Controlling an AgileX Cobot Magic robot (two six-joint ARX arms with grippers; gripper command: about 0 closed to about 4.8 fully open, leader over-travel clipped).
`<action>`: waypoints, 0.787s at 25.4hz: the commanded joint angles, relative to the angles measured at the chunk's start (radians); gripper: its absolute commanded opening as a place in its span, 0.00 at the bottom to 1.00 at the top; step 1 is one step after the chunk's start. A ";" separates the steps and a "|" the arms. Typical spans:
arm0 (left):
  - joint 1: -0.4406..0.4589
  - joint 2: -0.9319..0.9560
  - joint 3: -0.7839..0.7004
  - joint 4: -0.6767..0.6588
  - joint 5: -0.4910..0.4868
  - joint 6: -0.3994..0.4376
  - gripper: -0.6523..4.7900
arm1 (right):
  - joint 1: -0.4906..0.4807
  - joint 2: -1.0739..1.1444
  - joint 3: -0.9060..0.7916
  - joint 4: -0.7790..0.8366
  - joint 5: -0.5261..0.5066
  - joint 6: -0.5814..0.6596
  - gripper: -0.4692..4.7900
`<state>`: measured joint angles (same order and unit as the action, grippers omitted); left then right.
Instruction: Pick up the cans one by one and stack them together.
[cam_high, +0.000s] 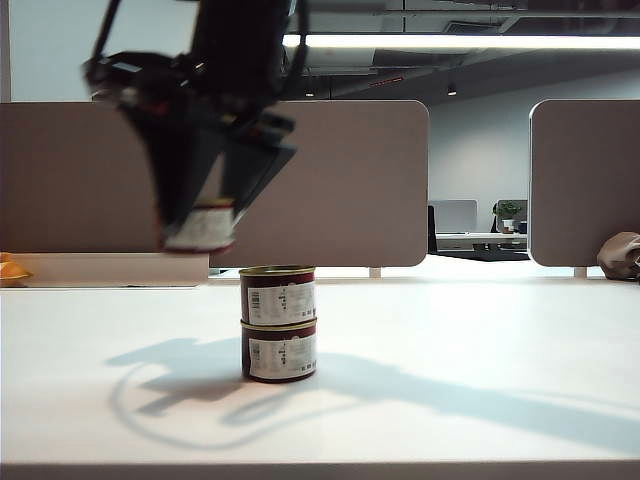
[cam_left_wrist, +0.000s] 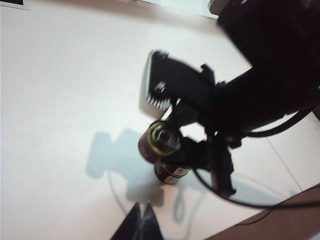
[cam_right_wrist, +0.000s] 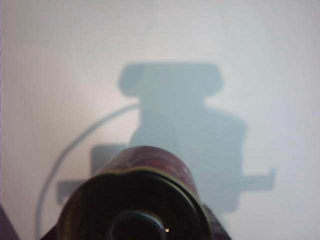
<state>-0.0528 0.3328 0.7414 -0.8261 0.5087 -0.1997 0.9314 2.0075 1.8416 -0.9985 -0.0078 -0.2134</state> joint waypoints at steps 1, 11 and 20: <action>0.001 0.000 0.006 0.020 0.000 0.001 0.11 | -0.034 -0.042 0.009 -0.017 0.016 -0.004 0.39; 0.001 0.000 0.006 0.021 -0.031 0.005 0.11 | -0.093 -0.054 0.006 -0.140 -0.025 -0.003 0.39; 0.001 0.000 0.006 0.021 -0.045 0.008 0.11 | -0.085 -0.052 0.006 -0.211 -0.021 0.004 0.39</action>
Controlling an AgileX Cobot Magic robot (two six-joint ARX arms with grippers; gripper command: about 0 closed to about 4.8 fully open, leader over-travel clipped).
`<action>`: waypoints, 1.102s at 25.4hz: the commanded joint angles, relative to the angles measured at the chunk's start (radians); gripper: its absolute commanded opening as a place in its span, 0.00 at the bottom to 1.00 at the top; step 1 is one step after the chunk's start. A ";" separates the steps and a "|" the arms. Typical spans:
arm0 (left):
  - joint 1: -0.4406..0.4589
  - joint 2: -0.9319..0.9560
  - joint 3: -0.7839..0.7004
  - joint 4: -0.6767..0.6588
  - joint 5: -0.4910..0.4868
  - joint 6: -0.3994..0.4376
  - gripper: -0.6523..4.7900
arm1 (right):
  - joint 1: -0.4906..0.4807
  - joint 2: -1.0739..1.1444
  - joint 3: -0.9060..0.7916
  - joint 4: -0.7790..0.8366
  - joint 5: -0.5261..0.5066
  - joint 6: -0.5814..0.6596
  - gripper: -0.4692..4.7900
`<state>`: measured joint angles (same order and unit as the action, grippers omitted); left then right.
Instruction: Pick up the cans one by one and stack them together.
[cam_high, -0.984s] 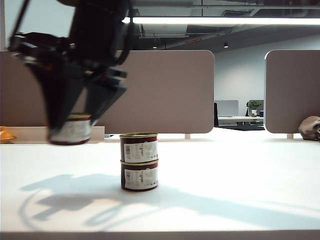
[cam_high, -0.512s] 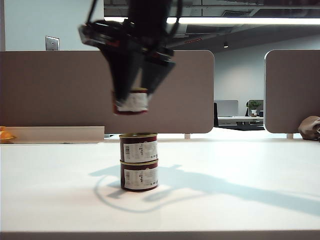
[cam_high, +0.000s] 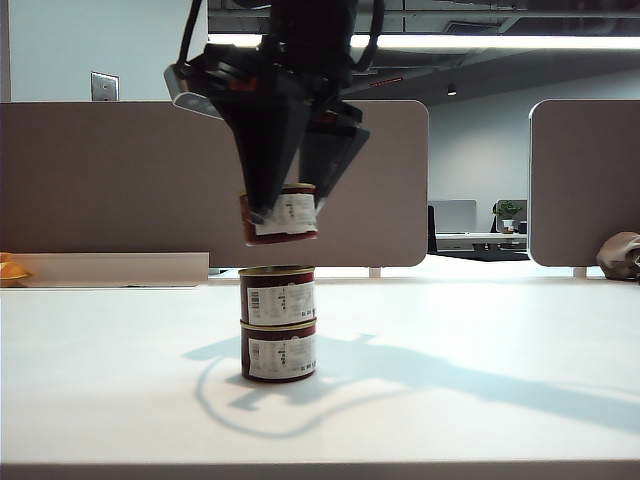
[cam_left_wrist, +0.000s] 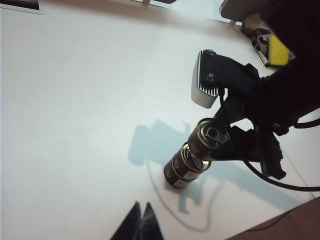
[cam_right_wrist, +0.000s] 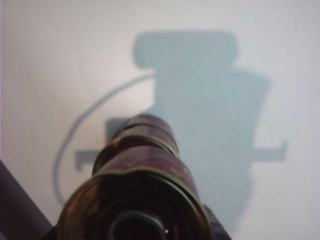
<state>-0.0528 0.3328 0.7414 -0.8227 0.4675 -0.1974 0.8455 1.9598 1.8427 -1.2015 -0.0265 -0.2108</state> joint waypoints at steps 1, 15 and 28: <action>0.001 0.000 0.006 0.017 -0.004 0.006 0.11 | 0.000 -0.004 0.005 -0.008 -0.002 0.002 0.39; 0.001 0.000 0.006 0.016 0.001 0.006 0.11 | -0.001 0.049 0.002 0.001 -0.045 0.023 0.39; 0.001 0.000 0.006 0.016 0.001 0.006 0.11 | -0.001 0.056 0.003 -0.010 -0.058 0.039 1.00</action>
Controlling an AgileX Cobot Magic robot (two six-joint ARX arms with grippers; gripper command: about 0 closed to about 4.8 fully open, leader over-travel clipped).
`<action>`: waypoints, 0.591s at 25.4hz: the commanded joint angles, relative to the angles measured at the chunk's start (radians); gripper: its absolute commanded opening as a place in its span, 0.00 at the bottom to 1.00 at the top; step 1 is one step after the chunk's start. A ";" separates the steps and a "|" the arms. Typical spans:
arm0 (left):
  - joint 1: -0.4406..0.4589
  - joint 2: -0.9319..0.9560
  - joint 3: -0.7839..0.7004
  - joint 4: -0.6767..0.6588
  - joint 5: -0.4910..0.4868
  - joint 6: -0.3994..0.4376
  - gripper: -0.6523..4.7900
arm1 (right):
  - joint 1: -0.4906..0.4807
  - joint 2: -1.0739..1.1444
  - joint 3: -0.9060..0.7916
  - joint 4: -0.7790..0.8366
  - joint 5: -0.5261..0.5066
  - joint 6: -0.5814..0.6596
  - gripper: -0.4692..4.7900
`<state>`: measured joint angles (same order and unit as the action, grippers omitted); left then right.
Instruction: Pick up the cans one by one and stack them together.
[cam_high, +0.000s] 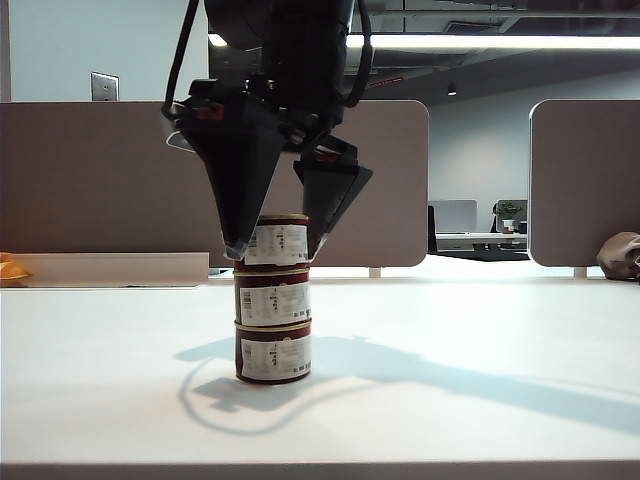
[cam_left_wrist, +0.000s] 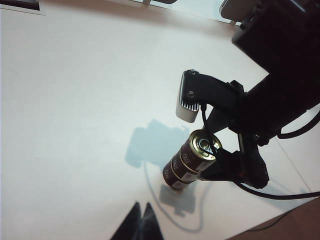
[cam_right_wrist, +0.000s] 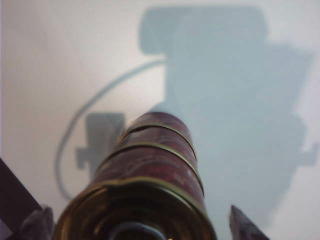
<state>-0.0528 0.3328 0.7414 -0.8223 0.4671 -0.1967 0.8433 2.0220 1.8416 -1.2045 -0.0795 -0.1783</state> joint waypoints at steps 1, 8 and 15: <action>0.001 0.000 0.006 0.016 0.002 0.005 0.11 | 0.001 -0.007 0.004 -0.008 -0.005 0.013 1.00; 0.001 0.000 0.006 0.013 0.008 0.004 0.11 | 0.008 -0.084 0.006 -0.029 0.014 0.031 1.00; 0.001 0.000 0.006 -0.005 0.034 0.001 0.11 | 0.008 -0.254 0.006 -0.050 0.036 0.058 0.42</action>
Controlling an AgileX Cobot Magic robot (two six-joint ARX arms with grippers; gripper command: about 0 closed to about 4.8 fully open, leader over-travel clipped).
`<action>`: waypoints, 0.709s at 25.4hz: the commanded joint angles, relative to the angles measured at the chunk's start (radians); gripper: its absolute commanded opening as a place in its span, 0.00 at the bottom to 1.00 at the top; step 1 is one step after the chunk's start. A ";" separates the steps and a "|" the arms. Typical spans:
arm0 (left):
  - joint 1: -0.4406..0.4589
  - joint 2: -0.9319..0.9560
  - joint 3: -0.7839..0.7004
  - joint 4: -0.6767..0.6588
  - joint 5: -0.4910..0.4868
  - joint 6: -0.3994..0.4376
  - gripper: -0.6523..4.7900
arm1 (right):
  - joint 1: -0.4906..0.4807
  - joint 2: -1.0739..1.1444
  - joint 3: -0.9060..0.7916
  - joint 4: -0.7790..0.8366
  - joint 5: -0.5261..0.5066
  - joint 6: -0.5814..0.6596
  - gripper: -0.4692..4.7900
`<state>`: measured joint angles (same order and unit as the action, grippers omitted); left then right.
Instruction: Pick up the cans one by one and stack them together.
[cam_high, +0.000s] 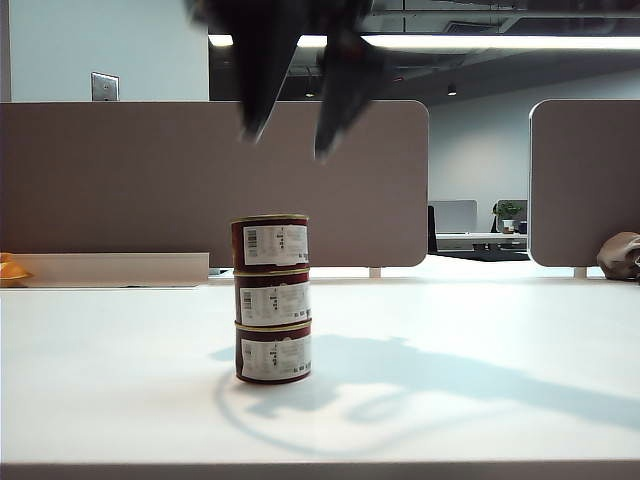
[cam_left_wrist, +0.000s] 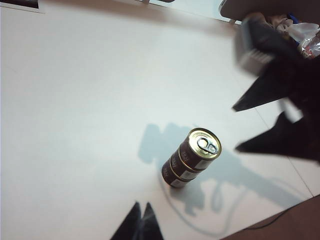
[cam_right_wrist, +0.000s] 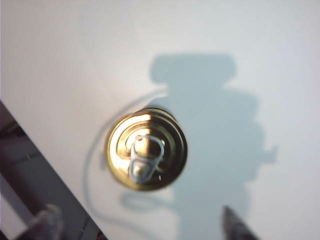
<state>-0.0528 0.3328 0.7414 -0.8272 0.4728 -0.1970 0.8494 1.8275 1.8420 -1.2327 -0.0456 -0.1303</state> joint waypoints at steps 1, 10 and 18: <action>0.001 0.000 0.006 -0.003 0.040 0.001 0.11 | 0.002 -0.082 0.005 -0.030 0.002 0.010 0.30; 0.001 0.000 0.006 -0.032 0.066 -0.002 0.11 | 0.002 -0.334 0.005 -0.071 0.045 0.011 0.08; 0.001 -0.058 0.005 -0.031 0.063 -0.050 0.11 | 0.005 -0.548 -0.007 -0.025 0.074 0.053 0.08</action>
<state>-0.0528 0.2886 0.7414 -0.8680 0.5320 -0.2218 0.8520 1.3067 1.8400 -1.2972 0.0265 -0.0895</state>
